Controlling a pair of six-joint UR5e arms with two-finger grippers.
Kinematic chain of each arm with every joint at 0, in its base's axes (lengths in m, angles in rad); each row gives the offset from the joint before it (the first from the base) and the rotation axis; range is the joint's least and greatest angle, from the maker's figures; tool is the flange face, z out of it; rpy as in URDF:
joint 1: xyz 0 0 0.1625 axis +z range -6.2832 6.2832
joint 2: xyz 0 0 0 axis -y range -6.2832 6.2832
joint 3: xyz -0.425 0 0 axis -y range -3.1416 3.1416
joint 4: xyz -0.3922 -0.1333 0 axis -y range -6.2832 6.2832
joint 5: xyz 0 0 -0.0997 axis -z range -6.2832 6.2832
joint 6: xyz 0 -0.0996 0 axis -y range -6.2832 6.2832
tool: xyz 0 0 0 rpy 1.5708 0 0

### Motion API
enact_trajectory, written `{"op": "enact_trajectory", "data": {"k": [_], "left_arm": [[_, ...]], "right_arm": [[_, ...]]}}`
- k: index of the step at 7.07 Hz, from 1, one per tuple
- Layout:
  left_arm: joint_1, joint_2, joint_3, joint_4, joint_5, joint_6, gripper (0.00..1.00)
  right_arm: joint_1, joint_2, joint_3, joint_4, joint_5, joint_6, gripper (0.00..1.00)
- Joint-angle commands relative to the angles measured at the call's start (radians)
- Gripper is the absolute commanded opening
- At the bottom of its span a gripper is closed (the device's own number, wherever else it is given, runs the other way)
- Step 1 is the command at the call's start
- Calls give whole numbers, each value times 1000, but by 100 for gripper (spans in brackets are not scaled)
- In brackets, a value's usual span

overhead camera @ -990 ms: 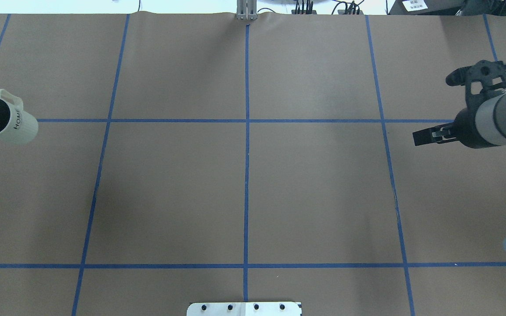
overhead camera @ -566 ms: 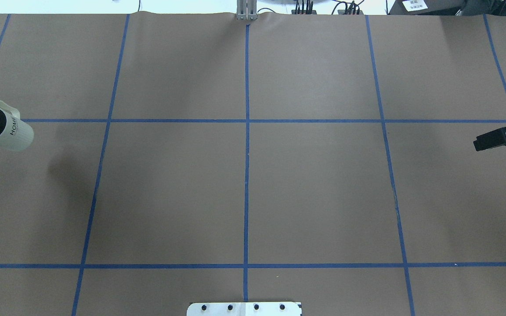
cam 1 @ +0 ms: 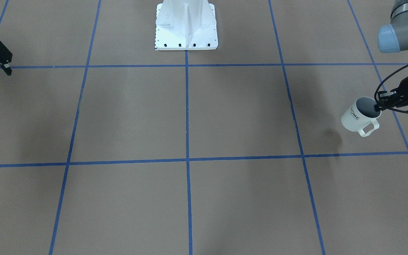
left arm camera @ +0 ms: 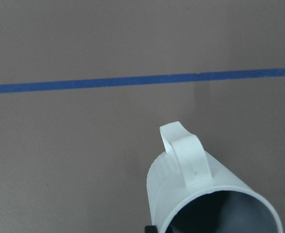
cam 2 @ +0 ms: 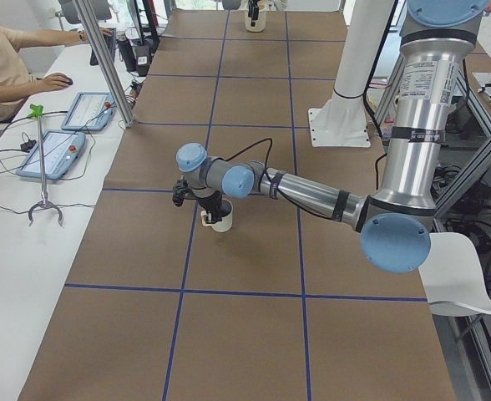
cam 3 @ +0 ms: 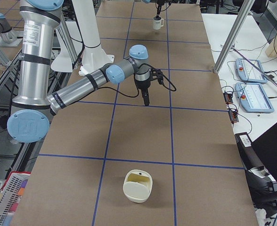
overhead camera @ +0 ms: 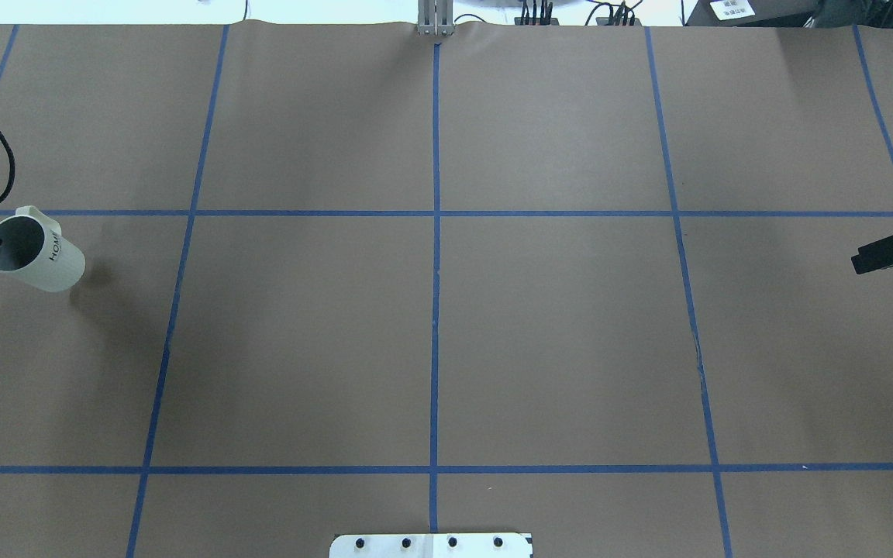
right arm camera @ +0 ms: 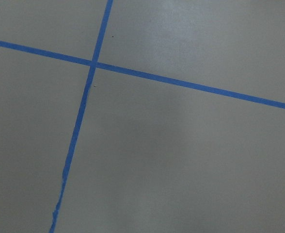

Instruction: Left arm hands cup to right arm to dump lemon

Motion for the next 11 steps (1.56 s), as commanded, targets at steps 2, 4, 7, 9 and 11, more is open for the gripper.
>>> {"op": "enact_trajectory", "data": {"k": [2, 4, 7, 9, 11], "left_arm": [[14, 14, -60, -1, -2, 0, 100], [-108, 64, -167, -1, 3, 55, 100], [-270, 137, -99, 6, 0, 279, 100], [-383, 138, -28, 10, 3, 393, 100], [-385, 143, -77, 74, 6, 381, 100]], "right_arm": [[16, -23, 0, -1, 0, -3, 100], [72, -61, -1, -6, 34, -20, 100], [254, -119, -79, -20, 100, -280, 100], [377, -157, -174, -18, 175, -463, 100], [388, -167, -199, -11, 184, -467, 100]]}}
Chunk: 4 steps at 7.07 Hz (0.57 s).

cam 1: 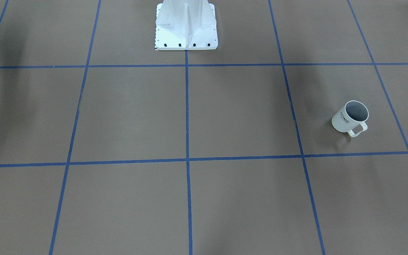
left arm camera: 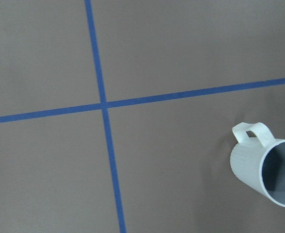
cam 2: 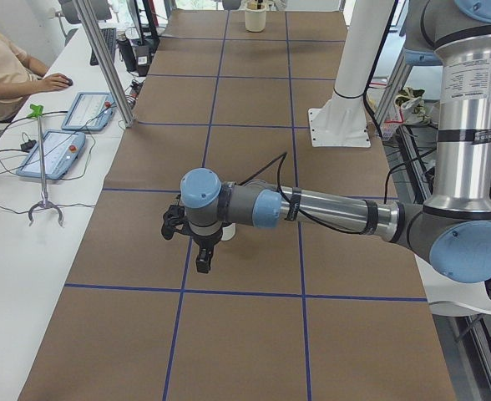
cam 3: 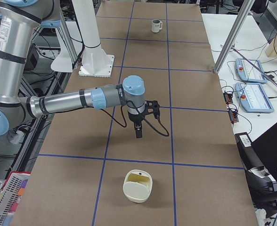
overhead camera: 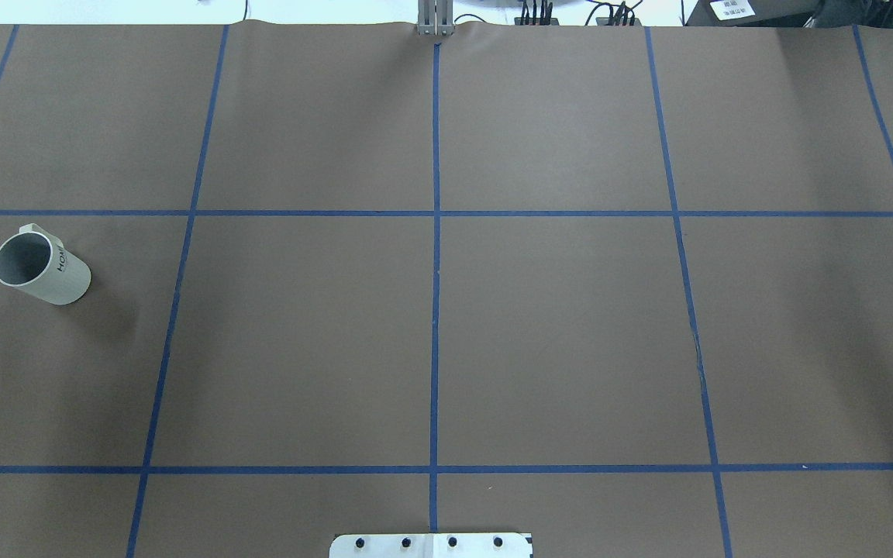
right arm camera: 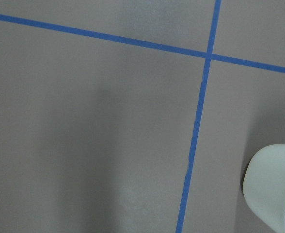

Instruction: Left arm hands cup to right arm to dump lemon

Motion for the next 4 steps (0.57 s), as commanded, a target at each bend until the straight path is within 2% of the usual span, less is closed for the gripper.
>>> {"op": "enact_trajectory", "data": {"k": [1, 4], "left_arm": [[-7, 0, -39, 39, 6, -17, 100], [-7, 2, -37, 39, 3, -17, 100]], "right_arm": [[24, -16, -4, 4, 10, -13, 100], [24, -13, -8, 5, 10, -13, 100]]}}
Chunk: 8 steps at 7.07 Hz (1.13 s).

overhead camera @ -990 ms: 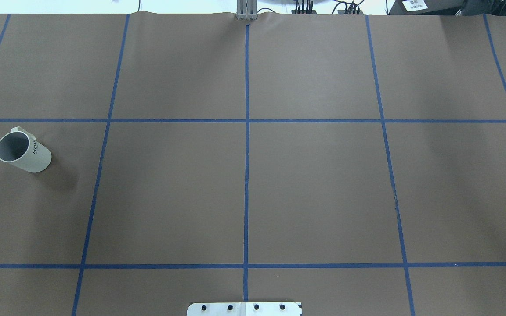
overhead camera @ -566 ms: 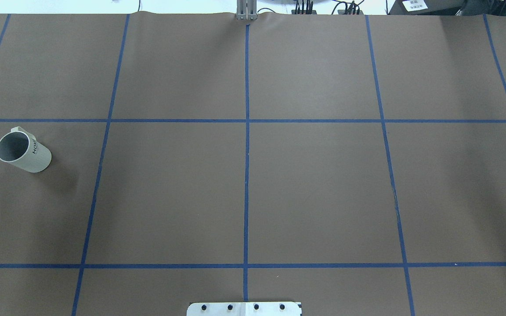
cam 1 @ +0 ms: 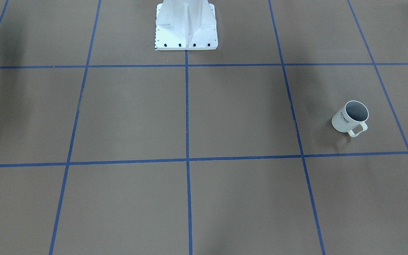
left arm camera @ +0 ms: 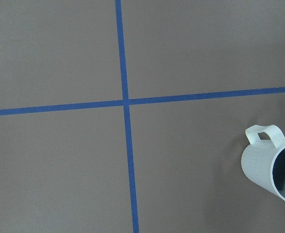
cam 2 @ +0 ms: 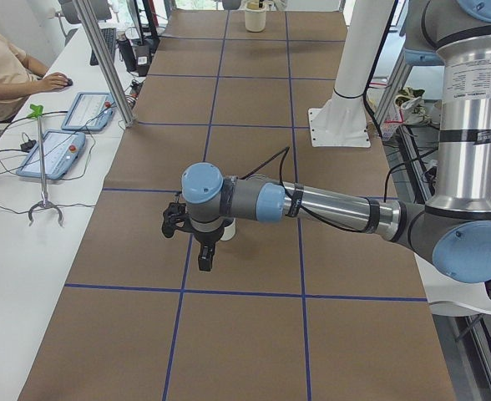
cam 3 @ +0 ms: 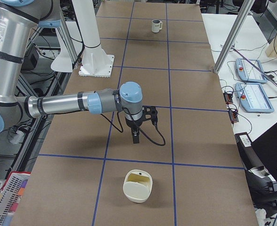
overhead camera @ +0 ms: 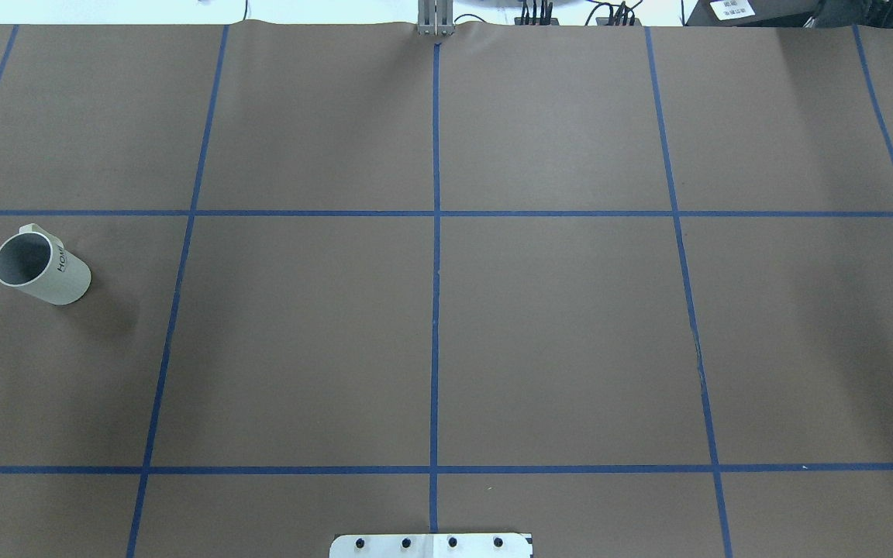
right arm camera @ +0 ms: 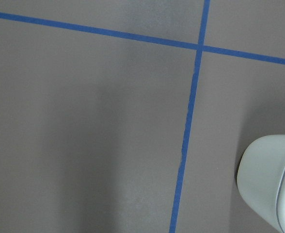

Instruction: Left arm hands cup to right arm to dump lemon

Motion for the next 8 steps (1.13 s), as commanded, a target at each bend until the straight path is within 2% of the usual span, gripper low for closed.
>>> {"op": "enact_trajectory", "data": {"k": [1, 4, 8], "left_arm": [[0, 3, -7, 0, -2, -1, 100], [0, 21, -23, -11, -5, 4, 100], [3, 29, -37, -12, 1, 1, 100]], "right_arm": [[1, 0, -3, 1, -1, 0, 100], [1, 9, -51, -1, -5, 15, 100], [1, 11, -67, 1, -7, 14, 100]]}}
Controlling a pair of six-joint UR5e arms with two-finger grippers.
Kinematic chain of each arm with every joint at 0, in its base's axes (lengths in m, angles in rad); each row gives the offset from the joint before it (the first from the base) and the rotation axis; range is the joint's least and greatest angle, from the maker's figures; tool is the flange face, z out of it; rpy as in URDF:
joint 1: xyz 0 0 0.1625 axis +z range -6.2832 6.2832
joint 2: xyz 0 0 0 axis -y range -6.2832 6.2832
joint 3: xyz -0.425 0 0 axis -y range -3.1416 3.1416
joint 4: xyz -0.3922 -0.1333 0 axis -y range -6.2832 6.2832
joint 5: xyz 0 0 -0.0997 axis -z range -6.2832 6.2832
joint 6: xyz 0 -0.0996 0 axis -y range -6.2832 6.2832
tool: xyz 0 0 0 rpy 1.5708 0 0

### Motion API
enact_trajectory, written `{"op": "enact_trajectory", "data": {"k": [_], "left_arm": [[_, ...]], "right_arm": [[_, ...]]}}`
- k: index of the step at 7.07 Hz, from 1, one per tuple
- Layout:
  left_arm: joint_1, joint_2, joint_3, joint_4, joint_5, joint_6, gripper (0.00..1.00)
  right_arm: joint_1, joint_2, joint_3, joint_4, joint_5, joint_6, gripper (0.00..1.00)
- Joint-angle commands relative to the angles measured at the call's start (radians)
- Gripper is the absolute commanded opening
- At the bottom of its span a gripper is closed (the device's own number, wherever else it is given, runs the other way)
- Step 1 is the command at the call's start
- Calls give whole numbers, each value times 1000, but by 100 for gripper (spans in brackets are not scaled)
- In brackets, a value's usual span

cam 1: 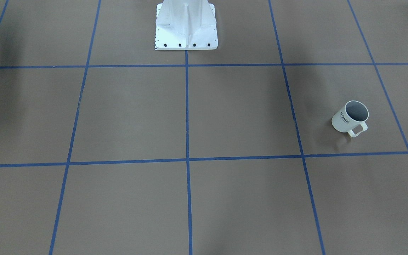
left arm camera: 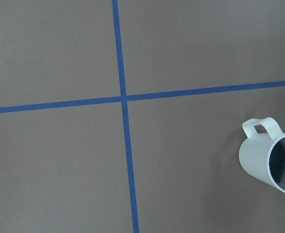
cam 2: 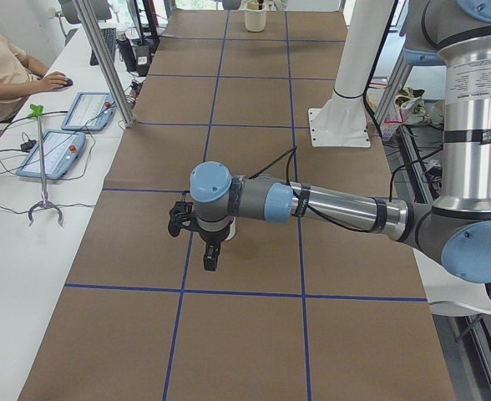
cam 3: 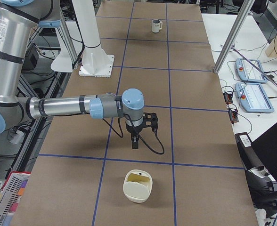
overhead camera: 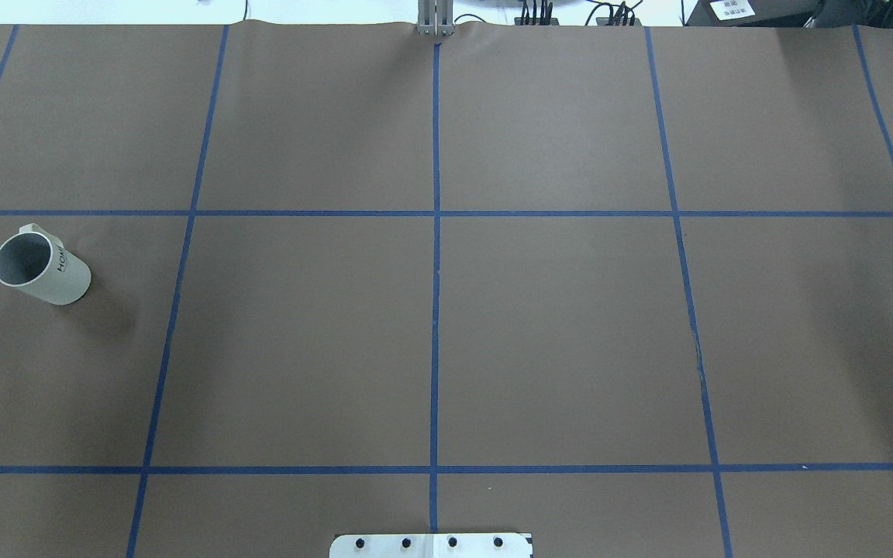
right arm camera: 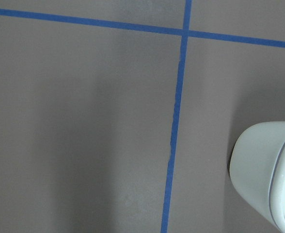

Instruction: Left arm hands cup to right arm to dump lemon

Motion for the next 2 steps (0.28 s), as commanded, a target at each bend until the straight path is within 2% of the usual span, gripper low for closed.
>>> {"op": "enact_trajectory", "data": {"k": [1, 2], "left_arm": [[3, -7, -11, 1, -8, -3, 100], [1, -4, -12, 1, -11, -1, 100]], "right_arm": [[0, 5, -15, 1, -3, -2, 100], [0, 5, -14, 1, -3, -3, 100]]}}
